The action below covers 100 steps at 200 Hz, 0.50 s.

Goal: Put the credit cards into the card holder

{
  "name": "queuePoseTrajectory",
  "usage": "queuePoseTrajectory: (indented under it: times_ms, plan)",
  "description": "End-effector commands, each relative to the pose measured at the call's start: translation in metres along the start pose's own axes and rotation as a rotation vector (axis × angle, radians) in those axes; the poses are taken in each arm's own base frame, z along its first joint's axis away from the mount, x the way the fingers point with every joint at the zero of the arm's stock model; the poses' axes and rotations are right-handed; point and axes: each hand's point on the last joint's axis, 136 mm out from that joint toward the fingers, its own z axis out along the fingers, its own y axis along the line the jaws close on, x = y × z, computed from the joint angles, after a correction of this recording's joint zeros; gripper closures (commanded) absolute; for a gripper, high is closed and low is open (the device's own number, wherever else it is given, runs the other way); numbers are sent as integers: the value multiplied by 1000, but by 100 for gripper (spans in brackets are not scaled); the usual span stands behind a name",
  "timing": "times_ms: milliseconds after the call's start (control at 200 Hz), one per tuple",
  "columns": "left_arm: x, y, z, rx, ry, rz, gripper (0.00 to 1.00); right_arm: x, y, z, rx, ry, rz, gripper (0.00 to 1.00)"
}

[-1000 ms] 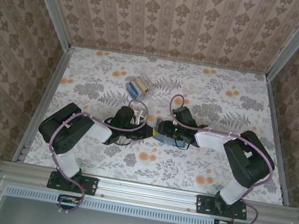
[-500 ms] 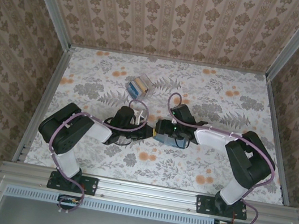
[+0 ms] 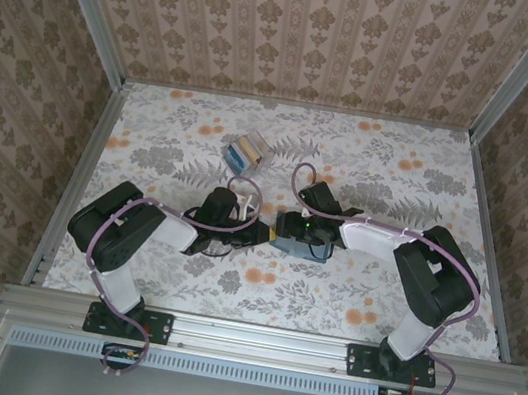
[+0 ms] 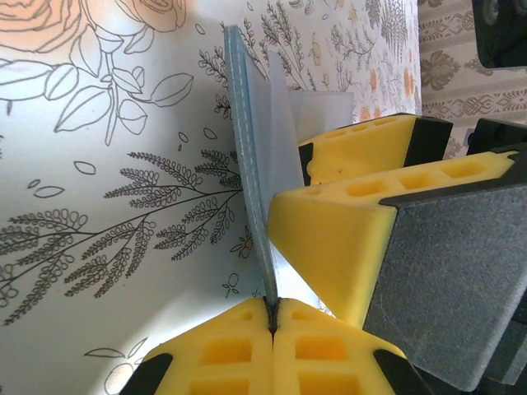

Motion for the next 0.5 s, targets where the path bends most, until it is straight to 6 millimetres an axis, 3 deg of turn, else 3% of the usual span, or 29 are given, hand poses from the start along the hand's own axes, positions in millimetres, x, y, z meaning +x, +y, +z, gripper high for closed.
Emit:
queuePoseTrajectory:
  times_ms: [0,300,330,405,495]
  plan:
    - [-5,-8,-3,25,-20,34,100,14,-14,5,64,50,17,41]
    - [-3,4,-3,-2,-25,6,100,10,-9,2,12,10,25,59]
    - [-3,5,-3,-7,-29,5,93,10,-7,3,-3,6,24,60]
    - [-2,9,-3,-20,-25,-1,61,8,-2,2,-38,-14,20,62]
    - [-3,8,-2,-17,-20,-7,54,7,2,0,-77,-31,21,63]
